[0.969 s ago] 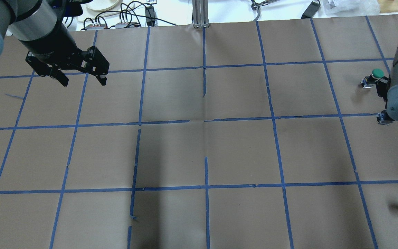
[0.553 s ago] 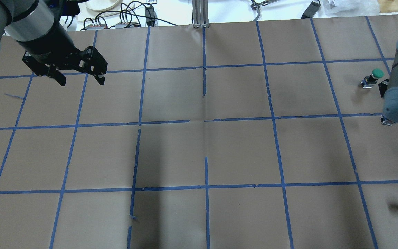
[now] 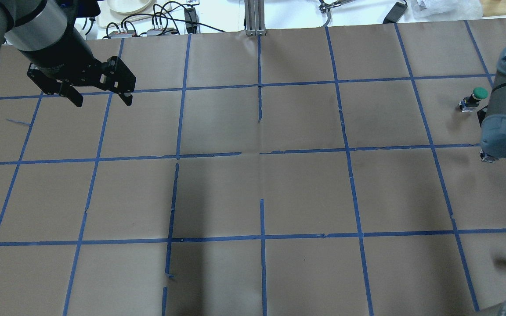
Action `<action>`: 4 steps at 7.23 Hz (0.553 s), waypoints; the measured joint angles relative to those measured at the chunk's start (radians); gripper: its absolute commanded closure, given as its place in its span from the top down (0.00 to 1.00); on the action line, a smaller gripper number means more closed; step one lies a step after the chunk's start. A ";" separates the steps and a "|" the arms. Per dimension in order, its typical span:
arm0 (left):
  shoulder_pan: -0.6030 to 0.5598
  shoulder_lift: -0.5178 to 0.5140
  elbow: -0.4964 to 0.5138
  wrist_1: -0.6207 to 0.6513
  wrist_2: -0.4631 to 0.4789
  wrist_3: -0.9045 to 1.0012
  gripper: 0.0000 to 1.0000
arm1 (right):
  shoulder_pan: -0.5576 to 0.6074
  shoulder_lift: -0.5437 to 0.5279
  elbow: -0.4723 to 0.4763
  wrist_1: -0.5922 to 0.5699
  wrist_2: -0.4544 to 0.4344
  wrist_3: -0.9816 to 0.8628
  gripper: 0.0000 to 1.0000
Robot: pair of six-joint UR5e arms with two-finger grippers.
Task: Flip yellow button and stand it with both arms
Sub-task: 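Lower the block upright onto the table with the right gripper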
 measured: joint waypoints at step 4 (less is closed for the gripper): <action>-0.001 -0.003 -0.001 0.004 -0.004 0.000 1.00 | -0.021 0.023 0.026 -0.041 -0.011 -0.003 0.12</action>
